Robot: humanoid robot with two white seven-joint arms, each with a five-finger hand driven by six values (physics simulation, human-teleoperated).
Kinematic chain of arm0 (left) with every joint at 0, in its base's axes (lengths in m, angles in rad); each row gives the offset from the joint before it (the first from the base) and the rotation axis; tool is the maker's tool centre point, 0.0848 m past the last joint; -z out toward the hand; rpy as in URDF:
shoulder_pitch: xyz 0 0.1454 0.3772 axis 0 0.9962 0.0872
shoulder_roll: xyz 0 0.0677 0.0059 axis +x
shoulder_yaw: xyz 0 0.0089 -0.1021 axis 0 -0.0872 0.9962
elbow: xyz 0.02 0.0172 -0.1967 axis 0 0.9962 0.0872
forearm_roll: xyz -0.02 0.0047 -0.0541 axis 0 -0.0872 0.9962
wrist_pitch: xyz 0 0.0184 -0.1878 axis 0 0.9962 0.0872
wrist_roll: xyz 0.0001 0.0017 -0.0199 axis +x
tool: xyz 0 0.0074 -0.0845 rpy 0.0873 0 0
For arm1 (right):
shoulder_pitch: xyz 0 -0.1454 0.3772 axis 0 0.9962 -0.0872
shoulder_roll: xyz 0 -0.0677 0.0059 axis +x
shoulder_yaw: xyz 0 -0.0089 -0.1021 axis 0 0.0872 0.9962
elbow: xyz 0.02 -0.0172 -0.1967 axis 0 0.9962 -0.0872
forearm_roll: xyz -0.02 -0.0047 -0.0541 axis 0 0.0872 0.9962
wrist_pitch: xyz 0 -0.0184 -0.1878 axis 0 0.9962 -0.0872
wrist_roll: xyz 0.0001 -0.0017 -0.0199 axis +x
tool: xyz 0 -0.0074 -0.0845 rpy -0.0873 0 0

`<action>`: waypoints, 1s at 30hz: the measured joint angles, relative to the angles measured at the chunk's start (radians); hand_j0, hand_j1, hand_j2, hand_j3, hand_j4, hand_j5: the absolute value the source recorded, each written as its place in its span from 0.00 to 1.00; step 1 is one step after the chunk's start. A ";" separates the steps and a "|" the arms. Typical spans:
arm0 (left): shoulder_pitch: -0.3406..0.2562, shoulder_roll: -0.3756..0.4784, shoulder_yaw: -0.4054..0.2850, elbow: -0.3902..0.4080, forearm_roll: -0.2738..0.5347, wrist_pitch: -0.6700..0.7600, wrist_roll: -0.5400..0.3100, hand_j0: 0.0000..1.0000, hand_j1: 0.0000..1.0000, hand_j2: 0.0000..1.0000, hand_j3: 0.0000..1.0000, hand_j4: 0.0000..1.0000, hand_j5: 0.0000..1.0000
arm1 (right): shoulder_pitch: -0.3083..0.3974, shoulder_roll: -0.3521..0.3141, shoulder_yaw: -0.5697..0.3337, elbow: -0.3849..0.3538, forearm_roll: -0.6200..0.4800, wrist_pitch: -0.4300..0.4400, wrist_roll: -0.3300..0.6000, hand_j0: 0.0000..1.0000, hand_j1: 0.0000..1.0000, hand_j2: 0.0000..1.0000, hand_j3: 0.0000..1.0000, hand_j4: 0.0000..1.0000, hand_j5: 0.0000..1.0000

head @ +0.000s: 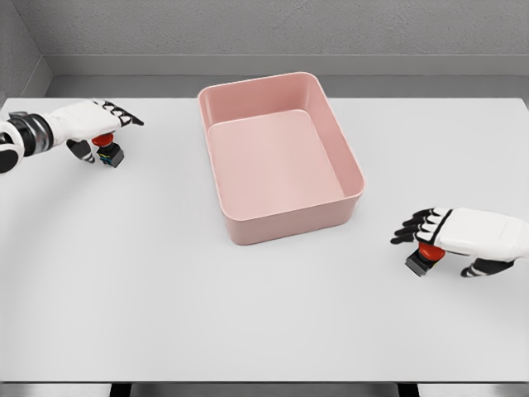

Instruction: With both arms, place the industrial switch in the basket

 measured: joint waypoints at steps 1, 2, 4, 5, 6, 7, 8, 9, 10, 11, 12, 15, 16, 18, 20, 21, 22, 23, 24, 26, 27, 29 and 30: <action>0.000 0.001 -0.008 0.000 -0.004 0.000 -0.001 0.98 0.98 0.98 0.98 0.98 0.98 | 0.000 0.001 0.003 0.000 0.000 0.000 0.000 1.00 1.00 1.00 1.00 1.00 1.00; 0.000 0.001 -0.013 0.000 -0.010 0.000 -0.001 0.95 0.95 0.95 0.95 0.95 0.95 | 0.000 0.001 0.004 0.000 0.000 0.000 0.000 1.00 1.00 1.00 1.00 1.00 1.00; 0.000 0.002 -0.020 -0.001 -0.019 0.000 -0.002 0.71 0.71 0.71 0.71 0.71 0.71 | -0.002 0.002 0.007 0.000 0.000 0.000 0.000 1.00 1.00 1.00 1.00 1.00 1.00; 0.000 0.003 -0.023 -0.001 -0.021 0.000 -0.003 0.68 0.68 0.68 0.68 0.68 0.68 | -0.002 0.002 0.007 0.000 0.000 0.000 0.000 1.00 1.00 1.00 1.00 1.00 1.00; -0.002 0.004 -0.026 -0.001 -0.023 0.000 -0.006 0.56 0.56 0.56 0.56 0.56 0.56 | -0.002 0.002 0.008 0.000 0.000 0.000 0.000 0.95 0.95 0.95 0.95 0.95 0.95; -0.002 0.005 -0.027 -0.001 -0.024 0.000 -0.012 0.51 0.51 0.51 0.51 0.51 0.51 | -0.002 0.002 0.008 0.000 0.000 0.000 0.000 0.91 0.91 0.91 0.91 0.91 0.91; -0.002 0.006 -0.029 -0.001 -0.026 0.000 -0.017 0.45 0.45 0.45 0.45 0.45 0.45 | 0.000 0.002 0.008 0.000 0.000 0.000 0.000 0.77 0.77 0.77 0.77 0.77 0.77; -0.002 0.009 -0.027 -0.002 -0.018 0.002 -0.023 0.39 0.39 0.39 0.39 0.39 0.39 | -0.002 0.002 0.009 0.000 0.000 0.000 0.001 0.71 0.71 0.71 0.71 0.71 0.71; -0.002 0.010 -0.025 -0.003 -0.009 0.006 -0.031 0.30 0.30 0.30 0.30 0.30 0.30 | -0.002 0.002 0.009 0.000 0.000 0.000 0.001 0.69 0.69 0.69 0.69 0.69 0.69; -0.003 0.012 -0.025 -0.003 -0.007 0.007 -0.039 0.28 0.28 0.28 0.28 0.28 0.28 | -0.002 0.002 0.009 0.000 0.001 0.000 0.001 0.66 0.66 0.66 0.66 0.66 0.66; -0.002 0.013 -0.022 -0.004 -0.002 0.010 -0.044 0.28 0.28 0.28 0.28 0.28 0.28 | 0.000 0.002 0.009 0.000 0.001 0.000 0.001 0.66 0.66 0.66 0.66 0.66 0.66; -0.003 0.014 -0.022 -0.004 -0.002 0.011 -0.053 0.28 0.28 0.28 0.28 0.28 0.28 | 0.000 0.002 0.010 0.000 0.003 0.000 0.003 0.66 0.66 0.66 0.66 0.66 0.66; -0.003 0.015 -0.021 -0.004 -0.001 0.011 -0.055 0.28 0.28 0.28 0.28 0.28 0.28 | 0.000 0.002 0.010 0.000 0.003 0.000 0.003 0.64 0.64 0.64 0.64 0.64 0.64; -0.005 0.017 -0.023 -0.004 -0.004 0.008 -0.057 0.30 0.30 0.30 0.30 0.30 0.30 | 0.000 0.002 0.010 0.000 0.003 0.000 0.004 0.58 0.58 0.58 0.58 0.58 0.58; -0.005 0.023 -0.025 -0.014 -0.011 0.004 -0.055 0.30 0.30 0.30 0.30 0.30 0.30 | 0.000 0.002 0.010 0.000 0.002 0.001 0.004 0.55 0.55 0.55 0.55 0.55 0.55; -0.006 0.025 -0.024 -0.019 -0.010 0.003 -0.054 0.30 0.30 0.30 0.30 0.30 0.30 | 0.000 0.002 0.010 0.000 0.002 0.001 0.004 0.53 0.53 0.53 0.53 0.53 0.53; -0.006 0.028 -0.024 -0.023 -0.005 0.002 -0.054 0.30 0.30 0.30 0.30 0.30 0.30 | 0.000 0.002 0.010 0.000 0.001 0.001 0.004 0.52 0.52 0.52 0.52 0.52 0.52; -0.006 0.031 -0.024 -0.029 -0.001 0.001 -0.054 0.30 0.30 0.30 0.30 0.30 0.30 | 0.000 0.002 0.010 0.000 0.000 0.002 0.004 0.50 0.50 0.50 0.50 0.50 0.50; -0.006 0.035 -0.023 -0.037 0.005 0.001 -0.054 0.30 0.30 0.30 0.30 0.30 0.30 | 0.000 0.002 0.010 0.000 0.001 0.001 0.005 0.50 0.50 0.50 0.50 0.50 0.50; -0.008 0.042 -0.017 -0.057 0.018 0.000 -0.054 0.30 0.30 0.30 0.30 0.30 0.30 | 0.000 0.002 0.011 0.000 0.003 0.001 0.006 0.45 0.45 0.45 0.45 0.45 0.45; -0.008 0.046 -0.013 -0.070 0.026 0.000 -0.054 0.30 0.30 0.30 0.30 0.30 0.30 | 0.000 0.002 0.012 0.000 0.003 0.001 0.006 0.45 0.45 0.45 0.45 0.45 0.45; -0.006 0.050 -0.003 -0.097 0.045 -0.001 -0.053 0.30 0.30 0.30 0.30 0.30 0.30 | 0.000 0.002 0.013 0.000 0.004 0.001 0.006 0.45 0.45 0.45 0.45 0.45 0.45; -0.006 0.052 0.003 -0.114 0.061 0.000 -0.053 0.30 0.30 0.30 0.30 0.30 0.30 | 0.000 0.002 0.013 0.000 0.004 0.001 0.006 0.45 0.45 0.45 0.45 0.45 0.45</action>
